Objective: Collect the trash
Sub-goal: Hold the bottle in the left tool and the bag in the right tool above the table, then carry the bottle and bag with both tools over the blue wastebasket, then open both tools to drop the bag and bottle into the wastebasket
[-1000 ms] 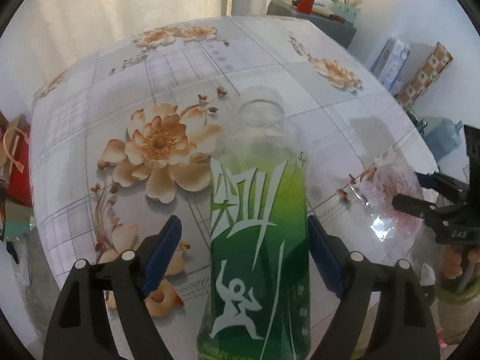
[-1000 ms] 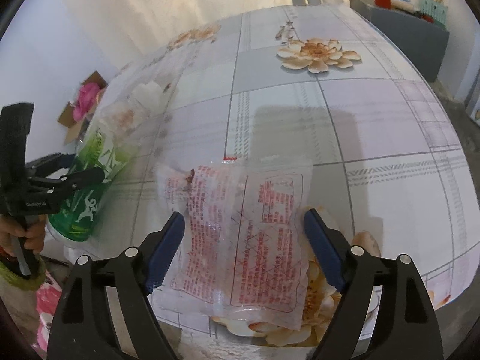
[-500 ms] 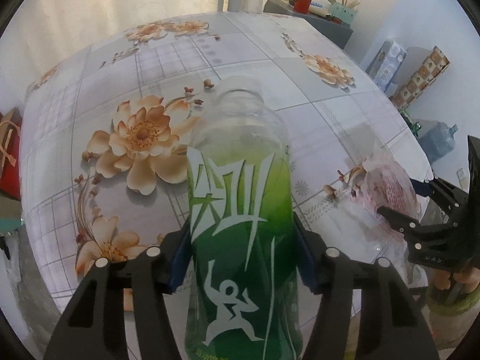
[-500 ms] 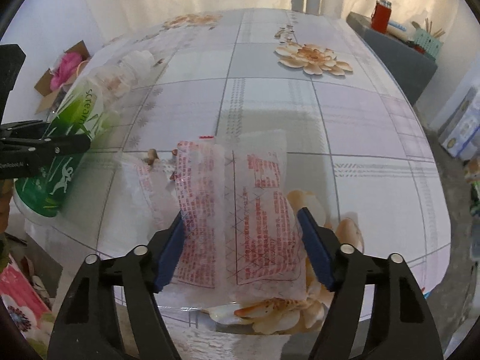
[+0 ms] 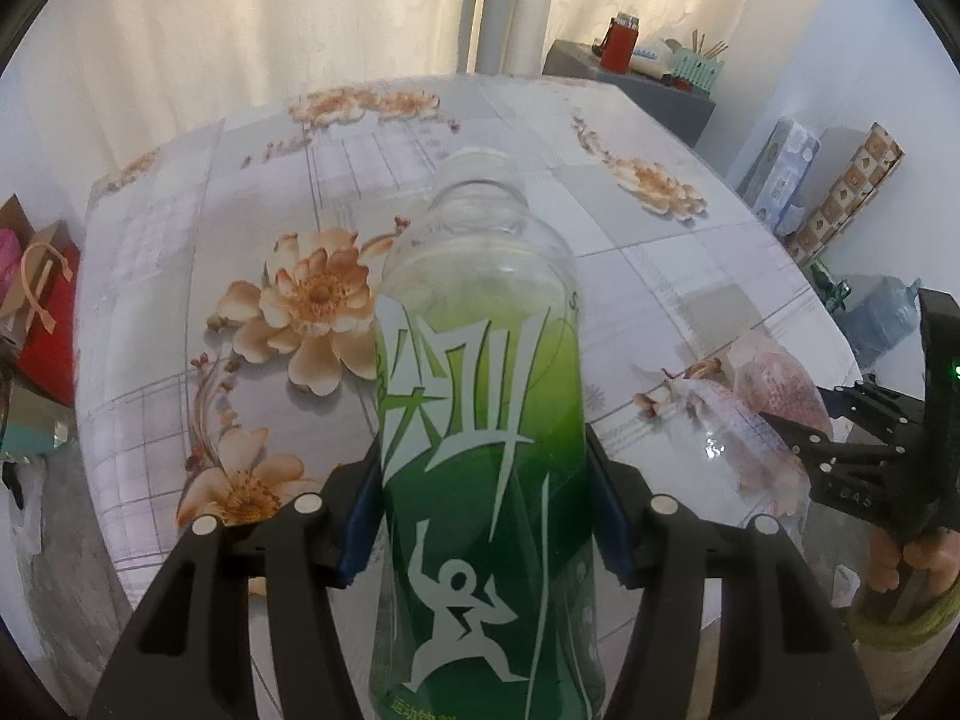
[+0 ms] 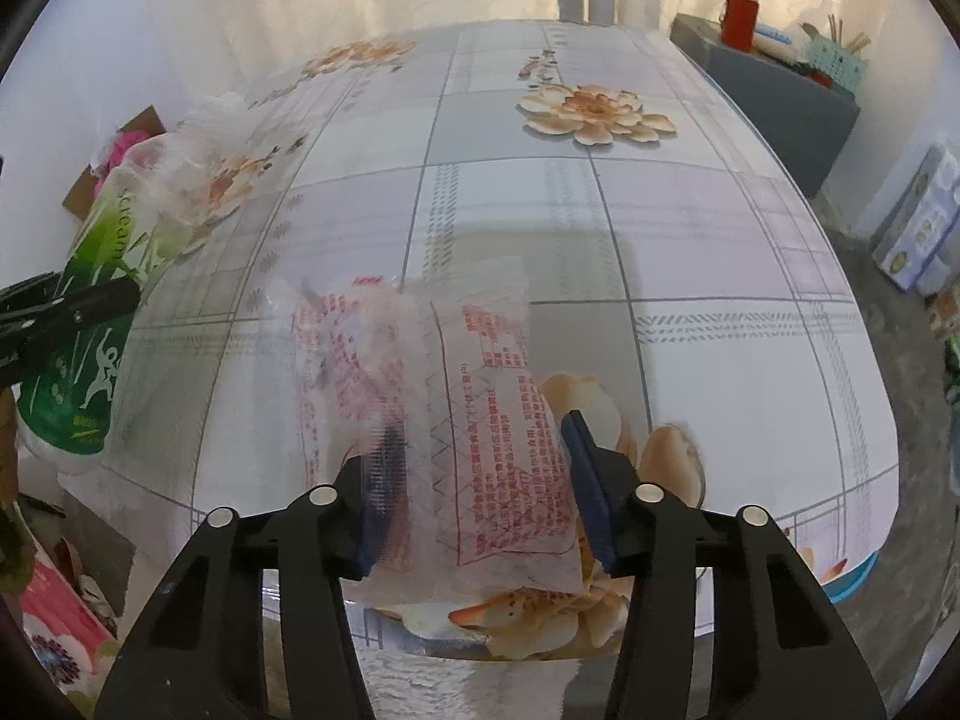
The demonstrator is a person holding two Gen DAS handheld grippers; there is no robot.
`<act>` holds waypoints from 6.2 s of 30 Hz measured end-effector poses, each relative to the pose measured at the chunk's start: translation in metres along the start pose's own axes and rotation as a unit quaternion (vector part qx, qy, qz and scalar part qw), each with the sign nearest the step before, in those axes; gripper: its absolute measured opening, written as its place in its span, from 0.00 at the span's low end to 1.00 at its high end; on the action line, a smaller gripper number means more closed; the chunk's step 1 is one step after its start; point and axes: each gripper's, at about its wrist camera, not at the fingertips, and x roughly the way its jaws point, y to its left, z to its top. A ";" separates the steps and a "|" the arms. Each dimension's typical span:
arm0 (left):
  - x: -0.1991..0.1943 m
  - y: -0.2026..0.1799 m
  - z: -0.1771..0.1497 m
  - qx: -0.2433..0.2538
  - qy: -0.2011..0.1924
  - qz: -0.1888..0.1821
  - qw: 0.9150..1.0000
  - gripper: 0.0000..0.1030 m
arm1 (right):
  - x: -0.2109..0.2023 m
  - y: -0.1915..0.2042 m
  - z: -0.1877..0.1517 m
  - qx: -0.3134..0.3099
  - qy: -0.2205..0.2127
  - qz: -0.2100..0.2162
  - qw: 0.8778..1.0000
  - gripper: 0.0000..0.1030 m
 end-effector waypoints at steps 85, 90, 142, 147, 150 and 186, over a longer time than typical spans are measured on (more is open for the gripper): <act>-0.003 -0.018 -0.014 0.007 -0.038 -0.052 0.998 0.56 | -0.021 0.007 -0.002 0.033 -0.031 -0.003 0.999 0.14; -0.012 -0.027 -0.012 0.014 -0.044 -0.061 0.997 0.56 | -0.035 0.000 -0.003 0.050 -0.051 0.007 0.997 0.14; 0.012 -0.359 0.050 0.256 -0.021 -0.223 0.940 0.56 | -0.147 -0.270 -0.164 0.375 -0.168 -0.059 0.910 0.14; 0.034 -0.411 0.049 0.280 0.005 -0.240 0.929 0.56 | -0.145 -0.300 -0.190 0.416 -0.168 -0.070 0.891 0.14; 0.055 -0.445 0.046 0.287 0.031 -0.251 0.924 0.56 | -0.141 -0.318 -0.205 0.439 -0.164 -0.072 0.880 0.14; 0.308 -0.607 0.044 0.250 0.181 -0.246 0.919 0.79 | 0.051 -0.474 -0.237 0.563 -0.045 -0.062 0.823 0.64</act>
